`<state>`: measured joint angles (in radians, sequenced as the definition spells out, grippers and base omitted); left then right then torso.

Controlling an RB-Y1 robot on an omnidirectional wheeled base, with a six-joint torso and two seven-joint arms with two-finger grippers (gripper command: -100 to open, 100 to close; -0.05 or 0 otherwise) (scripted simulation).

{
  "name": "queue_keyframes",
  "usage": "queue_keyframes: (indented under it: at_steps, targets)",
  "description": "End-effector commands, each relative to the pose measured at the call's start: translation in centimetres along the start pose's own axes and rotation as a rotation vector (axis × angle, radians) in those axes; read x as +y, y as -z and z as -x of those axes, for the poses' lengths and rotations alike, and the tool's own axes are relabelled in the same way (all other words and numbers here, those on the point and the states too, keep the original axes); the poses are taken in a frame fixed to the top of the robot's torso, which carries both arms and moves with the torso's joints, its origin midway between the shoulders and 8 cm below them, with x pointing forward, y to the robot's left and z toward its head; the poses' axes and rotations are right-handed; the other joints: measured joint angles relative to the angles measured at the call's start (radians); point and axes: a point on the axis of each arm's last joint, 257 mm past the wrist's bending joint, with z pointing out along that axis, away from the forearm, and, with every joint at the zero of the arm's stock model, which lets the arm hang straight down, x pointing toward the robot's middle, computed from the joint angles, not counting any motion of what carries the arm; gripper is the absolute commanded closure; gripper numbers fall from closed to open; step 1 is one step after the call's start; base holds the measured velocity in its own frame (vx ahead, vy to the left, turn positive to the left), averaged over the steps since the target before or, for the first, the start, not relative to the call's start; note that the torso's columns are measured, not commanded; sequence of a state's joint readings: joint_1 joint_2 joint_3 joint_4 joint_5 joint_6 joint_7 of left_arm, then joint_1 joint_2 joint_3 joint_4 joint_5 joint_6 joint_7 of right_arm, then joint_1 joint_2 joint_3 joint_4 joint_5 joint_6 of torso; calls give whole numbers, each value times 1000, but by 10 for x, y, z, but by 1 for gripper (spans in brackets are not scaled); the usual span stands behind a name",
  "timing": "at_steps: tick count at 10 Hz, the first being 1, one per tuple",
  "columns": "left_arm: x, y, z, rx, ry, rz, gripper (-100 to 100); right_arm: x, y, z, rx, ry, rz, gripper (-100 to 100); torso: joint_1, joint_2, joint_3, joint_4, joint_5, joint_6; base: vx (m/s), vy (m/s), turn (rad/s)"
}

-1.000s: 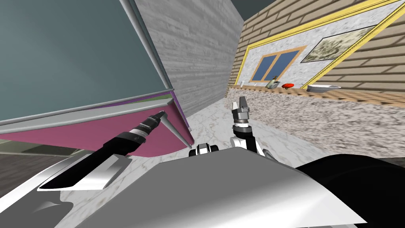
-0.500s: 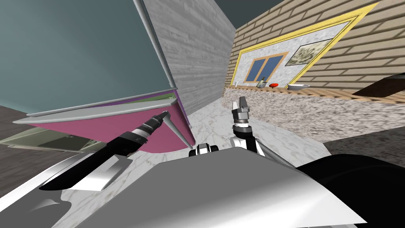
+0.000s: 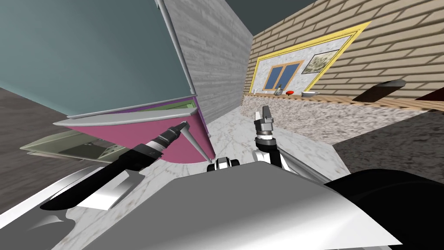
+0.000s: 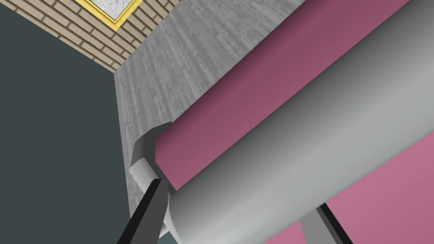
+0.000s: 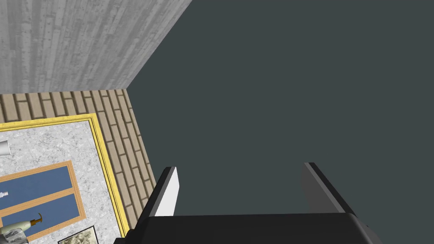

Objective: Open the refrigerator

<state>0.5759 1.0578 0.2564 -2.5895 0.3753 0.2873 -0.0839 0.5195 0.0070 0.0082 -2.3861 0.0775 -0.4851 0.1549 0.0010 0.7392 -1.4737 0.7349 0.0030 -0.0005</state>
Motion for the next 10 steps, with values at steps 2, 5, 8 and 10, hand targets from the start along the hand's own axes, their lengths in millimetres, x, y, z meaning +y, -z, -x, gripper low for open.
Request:
queue_keyframes:
  at_steps: [2,5,8,10]
  targets:
    - [-7,-1,-6,23,-5,-29,100,0,0,0,0,0,0,0,-3,-1,-1,2,-2,-4,-103,72,-59]
    - [-17,-1,-16,58,-9,-65,100,0,0,0,0,0,0,0,3,4,2,4,0,-1,-216,163,-110]
    - [-27,-1,-26,94,-11,-100,100,0,0,0,0,0,0,0,6,4,1,4,0,-4,-204,172,-110]
    - [-31,0,-31,111,-11,-117,100,0,0,0,0,0,0,0,6,5,3,4,1,-5,-212,155,-73]
